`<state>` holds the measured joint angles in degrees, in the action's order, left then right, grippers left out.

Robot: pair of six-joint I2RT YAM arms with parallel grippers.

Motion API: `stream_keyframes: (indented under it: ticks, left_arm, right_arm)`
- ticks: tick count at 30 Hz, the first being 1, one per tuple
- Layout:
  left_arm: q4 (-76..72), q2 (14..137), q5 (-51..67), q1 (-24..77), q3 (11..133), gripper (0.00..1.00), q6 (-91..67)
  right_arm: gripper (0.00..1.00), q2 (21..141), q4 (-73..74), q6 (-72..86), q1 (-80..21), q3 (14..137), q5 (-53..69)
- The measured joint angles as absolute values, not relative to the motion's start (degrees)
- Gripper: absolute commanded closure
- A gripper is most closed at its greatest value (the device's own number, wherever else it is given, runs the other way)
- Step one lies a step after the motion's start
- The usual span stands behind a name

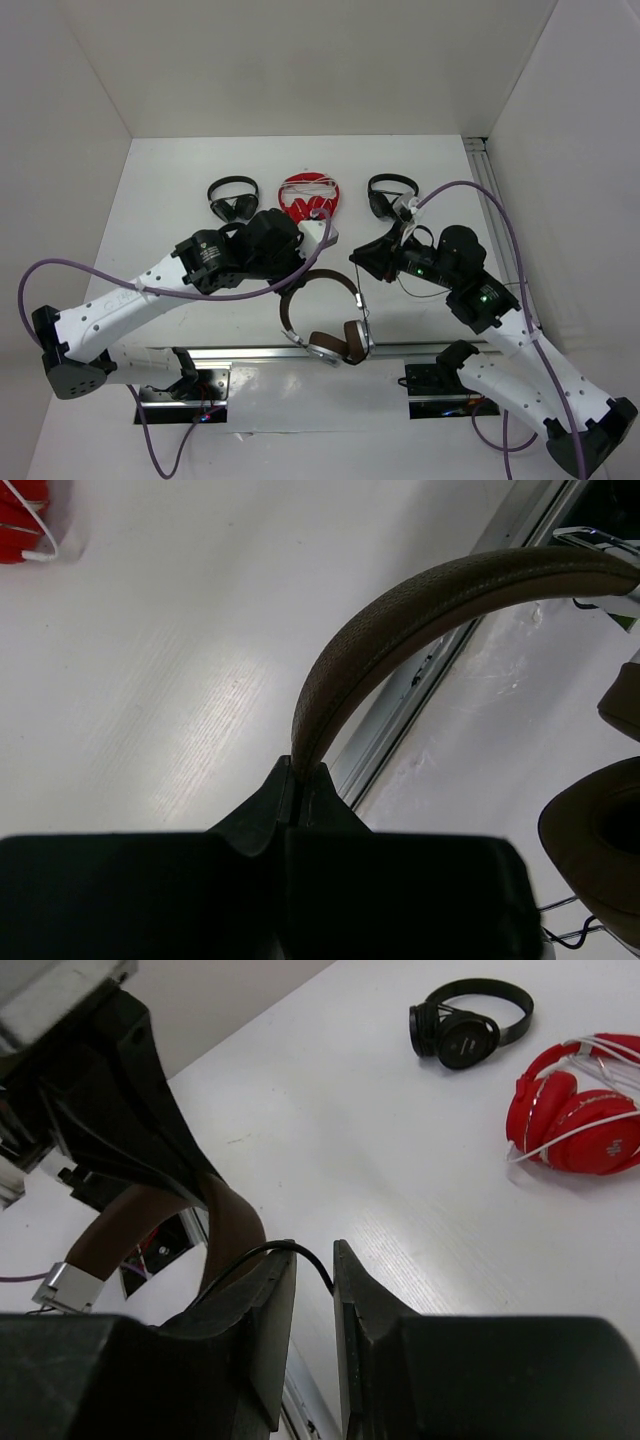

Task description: Wrap the headphones

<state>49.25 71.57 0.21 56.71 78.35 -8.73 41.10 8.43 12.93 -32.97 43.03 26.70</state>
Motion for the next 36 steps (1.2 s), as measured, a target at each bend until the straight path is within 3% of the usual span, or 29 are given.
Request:
stream_keyframes:
  ticks: [19, 25, 36]
  left_arm:
    - [49.1, 67.8, 1.3, 57.0, 78.3, 1.00, -7.6]
    - [47.9, 67.3, 1.1, 57.2, 78.4, 1.00, -8.1]
    - [47.7, 67.2, -4.4, 57.2, 82.3, 1.00, -12.1]
  right_arm:
    - [0.70, 43.2, -1.8, 16.2, -33.1, 32.8, 25.7]
    - [0.57, 43.7, -8.2, 18.5, -33.1, 29.2, 29.2]
    - [0.48, 43.8, -13.7, 19.9, -33.5, 25.6, 30.2]
